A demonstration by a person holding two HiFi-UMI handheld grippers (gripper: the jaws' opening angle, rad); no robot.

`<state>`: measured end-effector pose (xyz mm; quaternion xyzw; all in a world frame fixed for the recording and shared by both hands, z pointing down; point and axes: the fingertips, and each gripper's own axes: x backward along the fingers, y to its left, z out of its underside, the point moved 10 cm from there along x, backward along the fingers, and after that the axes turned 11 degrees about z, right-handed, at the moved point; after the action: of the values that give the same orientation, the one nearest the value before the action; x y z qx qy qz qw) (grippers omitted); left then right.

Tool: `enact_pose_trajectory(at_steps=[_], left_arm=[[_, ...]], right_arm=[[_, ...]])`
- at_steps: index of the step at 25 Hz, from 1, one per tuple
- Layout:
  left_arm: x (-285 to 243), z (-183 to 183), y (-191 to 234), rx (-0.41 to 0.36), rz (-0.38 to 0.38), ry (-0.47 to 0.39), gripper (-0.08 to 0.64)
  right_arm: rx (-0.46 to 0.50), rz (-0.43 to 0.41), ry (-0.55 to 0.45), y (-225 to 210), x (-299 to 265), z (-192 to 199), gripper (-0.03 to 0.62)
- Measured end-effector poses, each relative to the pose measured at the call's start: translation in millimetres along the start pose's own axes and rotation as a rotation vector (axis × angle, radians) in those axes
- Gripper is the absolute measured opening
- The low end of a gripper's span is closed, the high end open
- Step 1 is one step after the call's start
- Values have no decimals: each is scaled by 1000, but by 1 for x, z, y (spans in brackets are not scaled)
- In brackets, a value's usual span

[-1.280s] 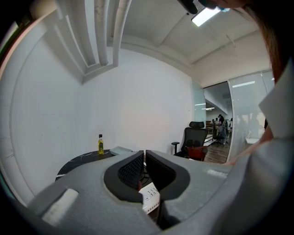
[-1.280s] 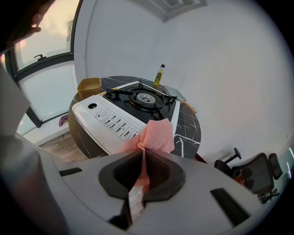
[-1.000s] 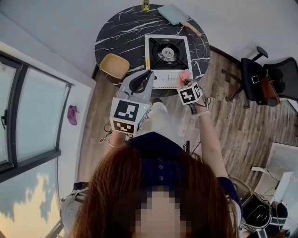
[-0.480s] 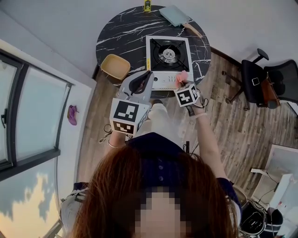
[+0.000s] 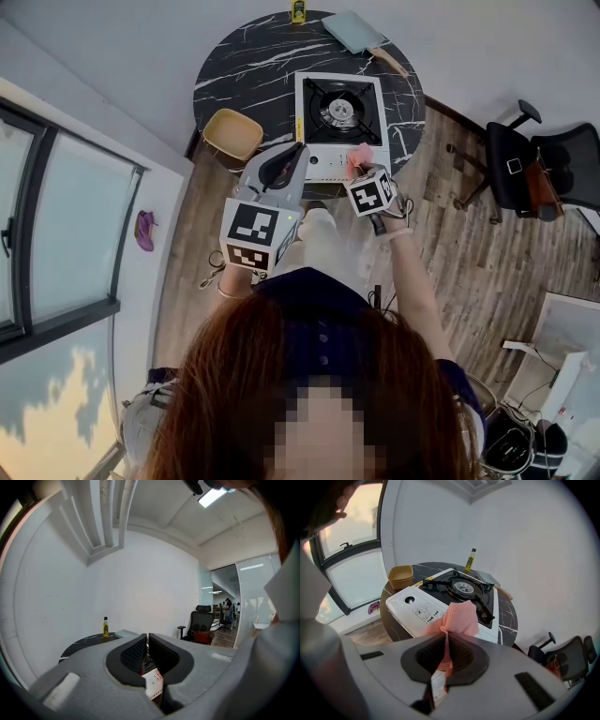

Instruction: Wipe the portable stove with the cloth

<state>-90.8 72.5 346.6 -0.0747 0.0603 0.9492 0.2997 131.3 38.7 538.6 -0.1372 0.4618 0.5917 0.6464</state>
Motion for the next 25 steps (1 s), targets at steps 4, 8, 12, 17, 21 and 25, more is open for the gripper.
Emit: enact_pose_trajectory(at_steps=[4, 8, 12, 17, 21, 25], left_arm=[[0, 1, 1, 3, -3, 0, 23], [0, 1, 1, 4, -3, 1, 23], [-1, 0, 2, 6, -7, 2, 23], [0, 0, 2, 6, -13, 0, 23], [1, 0, 4, 7, -19, 0, 23], [2, 1, 5, 5, -21, 2, 23]], right_arm=[[1, -8, -4, 4, 0, -3, 23], [5, -17, -13, 8, 0, -6, 23], [11, -26, -7, 12, -1, -8, 23], [16, -36, -11, 17, -1, -10, 23], [22, -45, -13, 20, -1, -13, 23], [20, -43, -18, 24, 0, -14, 23]])
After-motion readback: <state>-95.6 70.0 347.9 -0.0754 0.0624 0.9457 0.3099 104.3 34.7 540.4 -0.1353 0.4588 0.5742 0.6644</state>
